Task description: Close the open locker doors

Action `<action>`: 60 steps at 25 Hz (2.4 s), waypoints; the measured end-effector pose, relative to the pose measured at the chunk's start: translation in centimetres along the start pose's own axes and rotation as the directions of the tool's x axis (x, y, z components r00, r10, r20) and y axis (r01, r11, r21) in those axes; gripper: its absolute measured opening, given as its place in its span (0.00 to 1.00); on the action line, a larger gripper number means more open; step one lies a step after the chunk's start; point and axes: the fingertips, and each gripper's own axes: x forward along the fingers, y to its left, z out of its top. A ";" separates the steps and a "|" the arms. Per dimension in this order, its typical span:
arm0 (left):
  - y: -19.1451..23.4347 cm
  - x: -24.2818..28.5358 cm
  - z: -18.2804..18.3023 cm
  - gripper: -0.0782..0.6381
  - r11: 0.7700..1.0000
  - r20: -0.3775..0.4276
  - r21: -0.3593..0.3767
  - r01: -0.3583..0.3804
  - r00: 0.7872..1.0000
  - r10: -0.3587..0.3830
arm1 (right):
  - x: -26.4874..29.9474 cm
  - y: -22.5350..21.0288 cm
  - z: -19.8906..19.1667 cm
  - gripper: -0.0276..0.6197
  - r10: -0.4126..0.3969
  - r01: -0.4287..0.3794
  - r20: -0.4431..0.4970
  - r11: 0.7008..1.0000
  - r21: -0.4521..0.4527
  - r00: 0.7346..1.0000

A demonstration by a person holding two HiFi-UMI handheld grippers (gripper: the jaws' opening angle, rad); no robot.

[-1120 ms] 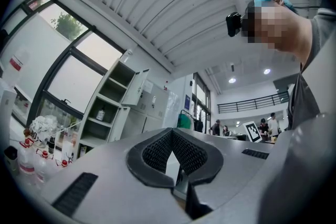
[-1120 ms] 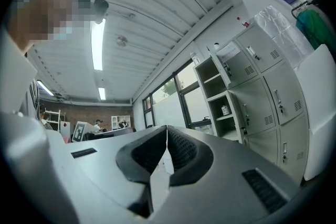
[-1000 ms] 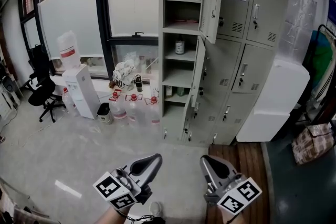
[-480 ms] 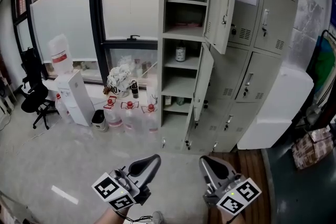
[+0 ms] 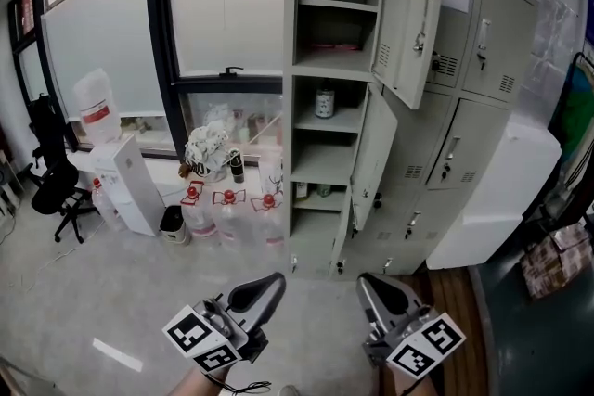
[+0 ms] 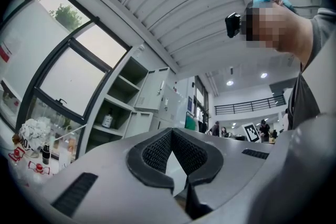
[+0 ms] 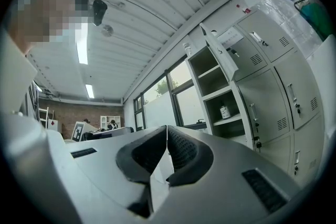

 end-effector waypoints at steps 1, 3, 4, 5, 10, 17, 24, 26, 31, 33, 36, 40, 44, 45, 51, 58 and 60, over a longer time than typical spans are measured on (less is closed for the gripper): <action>0.5 0.0 0.1 0.12 1.000 0.000 0.002 0.002 1.000 -0.002 | 0.5 -0.2 0.0 0.06 -0.003 0.003 0.003 1.000 0.001 1.000; 1.4 0.2 0.4 0.12 1.000 0.000 0.006 0.003 1.000 -0.003 | 1.3 -0.5 -0.1 0.06 -0.006 0.006 0.007 1.000 0.006 1.000; 1.8 0.2 0.5 0.12 1.000 0.001 0.007 0.003 1.000 -0.003 | 1.7 -0.7 -0.1 0.06 -0.007 0.007 0.008 1.000 0.007 1.000; 2.2 0.3 0.6 0.12 1.000 0.001 0.008 0.003 1.000 -0.003 | 2.0 -0.8 0.0 0.06 -0.008 0.008 0.008 1.000 0.005 1.000; 3.9 0.9 1.0 0.12 1.000 0.006 0.011 0.005 1.000 -0.005 | 3.5 -1.9 0.6 0.07 -0.016 0.016 0.016 1.000 -0.008 1.000; 6.6 2.8 1.0 0.12 1.000 0.007 0.022 0.003 1.000 -0.003 | 6.0 -4.4 1.0 0.06 -0.013 0.013 0.025 1.000 -0.022 1.000; 10.0 6.3 1.0 0.12 0.999 0.006 0.034 -0.009 1.000 0.009 | 8.9 -8.1 1.8 0.06 0.004 -0.003 0.043 1.000 -0.024 0.999; 10.9 7.5 1.0 0.12 0.999 0.008 0.036 -0.012 1.000 0.012 | 9.8 -9.2 1.9 0.06 0.011 -0.010 0.042 1.000 -0.023 0.999; 12.6 10.6 1.3 0.12 0.999 0.015 0.042 -0.015 1.000 0.014 | 11.6 -11.9 2.9 0.06 0.028 -0.026 0.047 0.999 -0.029 0.999; 13.3 11.9 1.4 0.12 0.999 0.020 0.045 -0.017 1.000 0.017 | 12.1 -13.0 3.5 0.06 0.033 -0.030 0.054 0.999 -0.040 0.998; 14.2 13.8 1.5 0.12 0.999 0.025 0.050 -0.020 1.000 0.019 | 12.8 -14.8 4.5 0.06 0.037 -0.034 0.064 0.998 -0.053 0.997; 15.2 16.4 1.5 0.12 0.998 0.029 0.058 -0.022 0.999 0.020 | 13.5 -17.4 5.8 0.06 0.040 -0.036 0.077 0.997 -0.062 0.996; 16.1 18.7 1.5 0.12 0.998 0.035 0.064 -0.028 0.999 0.026 | 14.1 -19.3 6.9 0.06 0.057 -0.051 0.088 0.996 -0.068 0.994; 16.3 19.2 1.5 0.12 0.997 0.036 0.067 -0.029 0.999 0.027 | 14.2 -19.6 7.2 0.06 0.063 -0.057 0.090 0.996 -0.071 0.994; 16.6 22.0 2.2 0.12 0.995 0.053 0.100 -0.029 0.998 0.024 | 14.5 -21.4 8.8 0.06 0.095 -0.085 0.112 0.992 -0.096 0.989; 16.2 24.5 3.0 0.12 0.990 0.050 0.140 -0.015 0.999 0.008 | 14.4 -22.3 11.4 0.06 0.116 -0.095 0.152 0.986 -0.137 0.982; 16.0 25.3 3.6 0.12 0.988 0.055 0.155 -0.003 0.998 -0.005 | 14.5 -22.3 12.5 0.06 0.118 -0.090 0.168 0.983 -0.161 0.979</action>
